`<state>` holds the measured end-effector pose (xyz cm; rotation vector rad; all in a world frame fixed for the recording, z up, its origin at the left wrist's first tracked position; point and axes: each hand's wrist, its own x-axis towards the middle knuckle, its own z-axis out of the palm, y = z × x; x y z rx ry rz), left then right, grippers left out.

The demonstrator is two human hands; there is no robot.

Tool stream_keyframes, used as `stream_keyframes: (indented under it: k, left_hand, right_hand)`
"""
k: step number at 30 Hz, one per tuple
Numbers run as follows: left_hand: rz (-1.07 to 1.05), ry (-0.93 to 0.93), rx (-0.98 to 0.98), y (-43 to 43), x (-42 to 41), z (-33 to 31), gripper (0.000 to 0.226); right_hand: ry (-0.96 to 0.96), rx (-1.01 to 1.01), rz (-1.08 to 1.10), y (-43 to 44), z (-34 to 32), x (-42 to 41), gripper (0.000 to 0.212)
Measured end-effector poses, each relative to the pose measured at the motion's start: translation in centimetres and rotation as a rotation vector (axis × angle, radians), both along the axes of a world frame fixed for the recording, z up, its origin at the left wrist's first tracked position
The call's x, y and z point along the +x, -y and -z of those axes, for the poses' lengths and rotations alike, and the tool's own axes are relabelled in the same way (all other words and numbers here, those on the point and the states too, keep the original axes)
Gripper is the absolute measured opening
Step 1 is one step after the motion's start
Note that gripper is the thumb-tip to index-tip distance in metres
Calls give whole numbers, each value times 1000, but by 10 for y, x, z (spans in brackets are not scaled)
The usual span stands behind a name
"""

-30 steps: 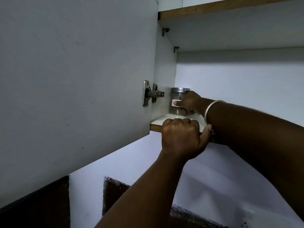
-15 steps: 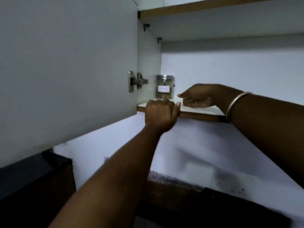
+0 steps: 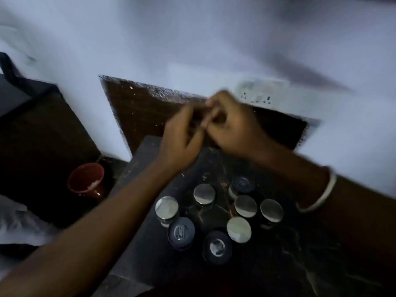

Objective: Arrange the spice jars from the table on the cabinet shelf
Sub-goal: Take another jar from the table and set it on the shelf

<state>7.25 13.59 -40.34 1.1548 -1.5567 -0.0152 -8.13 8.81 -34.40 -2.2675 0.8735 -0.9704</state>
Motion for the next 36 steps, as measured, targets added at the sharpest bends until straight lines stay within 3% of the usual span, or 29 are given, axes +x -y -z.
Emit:
stream_keyframes:
  k: [5,7,11,14,20,24,27,31,36]
  left_hand:
    - [32,10,550,-43,-26,145,39]
    - [-23,41,706,-49,-21,174,36]
    - [-113,72,768,-62,-13,194,36]
    - [-136,90,779,-72,-12,195,37]
    - [-179,71,696,-90,-5,200,41]
    - [-141,61,715,-86,2,191,47]
    - [12,-24,695,-73,0,161,50]
    - [323,-348,658,-64,-14,108,52]
    - [338,-520,407,-62,-47,36,69]
  right_hand:
    - [-391,282,-25,-12,158,-24,32]
    - [-590,294,-22,-11,202,-21,49]
    - [-865,290,-31,-11,248,-7,101]
    - [-929,276,-104,-8,259,2,108]
    - [-847,293,-82,-8,270,7,85]
    - [-709,347,-50,-6,248,2,87]
    - [-582,418,-68,-1,205,-3,92]
    - [-491,309,-69,-1,124,-21,82]
    - [-191,194,-49,-24,22,-45,61]
